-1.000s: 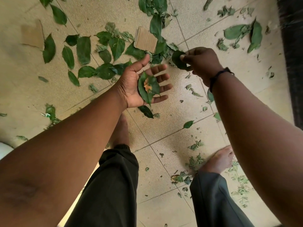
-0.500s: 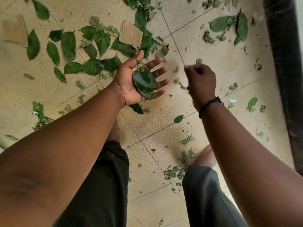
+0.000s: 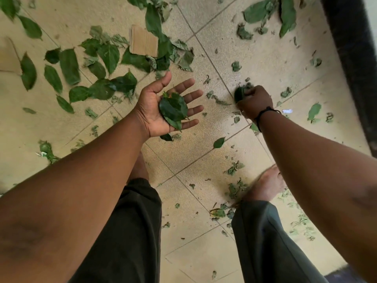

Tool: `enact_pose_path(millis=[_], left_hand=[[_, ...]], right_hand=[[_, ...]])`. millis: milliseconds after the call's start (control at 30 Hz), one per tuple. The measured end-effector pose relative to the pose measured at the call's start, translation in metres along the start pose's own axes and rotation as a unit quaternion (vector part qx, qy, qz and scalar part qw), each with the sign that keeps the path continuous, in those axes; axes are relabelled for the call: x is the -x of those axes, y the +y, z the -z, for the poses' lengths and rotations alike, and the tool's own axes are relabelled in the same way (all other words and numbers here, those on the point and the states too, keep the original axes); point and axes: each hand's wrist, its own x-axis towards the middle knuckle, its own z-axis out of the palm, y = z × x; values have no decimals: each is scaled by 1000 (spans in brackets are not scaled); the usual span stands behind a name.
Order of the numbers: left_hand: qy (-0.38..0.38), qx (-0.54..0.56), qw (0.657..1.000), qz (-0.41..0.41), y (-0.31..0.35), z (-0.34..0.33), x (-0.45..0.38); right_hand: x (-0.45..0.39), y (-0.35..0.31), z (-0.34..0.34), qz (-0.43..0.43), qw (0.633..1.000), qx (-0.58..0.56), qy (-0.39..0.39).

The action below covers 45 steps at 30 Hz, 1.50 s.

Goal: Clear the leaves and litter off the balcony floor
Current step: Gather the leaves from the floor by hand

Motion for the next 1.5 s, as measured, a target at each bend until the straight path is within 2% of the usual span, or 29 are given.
enact_pose_path(millis=[133, 233, 300, 367, 433, 567, 633, 700, 733, 800, 833, 867, 900, 967, 1033, 1100, 1200, 1267, 1367, 1500], left_hand=[[17, 7, 1000, -22, 4, -4, 2], [18, 24, 999, -40, 6, -2, 5], [10, 33, 998, -47, 5, 0, 6], [1, 47, 997, -53, 4, 3, 9], [-12, 56, 997, -58, 5, 6, 14], [-31, 66, 995, -73, 15, 12, 28], [-34, 72, 994, -80, 19, 15, 34], [-31, 78, 992, -90, 21, 19, 40], [-31, 80, 992, -95, 20, 21, 43], [-30, 83, 991, -100, 17, 26, 47], [-26, 81, 991, -103, 13, 29, 49], [-21, 76, 991, -105, 8, 32, 50], [-17, 71, 992, -103, 2, 34, 50], [-12, 60, 995, -85, -11, 40, 51], [-8, 44, 997, -57, -25, 40, 51], [-4, 27, 999, -37, -36, 34, 48], [-5, 10, 1000, -21, -46, 16, 42], [-15, 1, 1000, -19, -50, -1, 36], [-25, -8, 999, -25, -54, -24, 25], [-27, -18, 999, -28, -62, -37, 12]], right_hand=[[34, -29, 4, 43, 988, -120, -92], [82, -66, 5, 122, 953, -192, -199], [108, -83, 2, 158, 939, -195, -235], [121, -92, -5, 180, 949, -157, -206], [123, -95, -11, 190, 965, -121, -137], [97, -78, -13, 158, 969, -189, -16], [76, -51, -19, 161, 983, -83, 3], [61, -10, -32, 178, 975, 126, -52], [57, 10, -40, 197, 946, 241, -89], [52, 46, -55, 299, 825, 463, -124], [49, 59, -62, 362, 758, 529, -123], [47, 66, -66, 415, 709, 558, -117], [46, 68, -67, 441, 689, 565, -111], [44, 69, -67, 436, 699, 557, -103], [43, 72, -65, 385, 747, 530, -113], [41, 77, -55, 317, 813, 473, -121], [33, 81, -27, 186, 936, 281, -101], [28, 88, -2, 112, 978, 166, -51], [18, 104, 27, 53, 990, 130, -25], [3, 109, 34, 88, 969, 224, -46]])
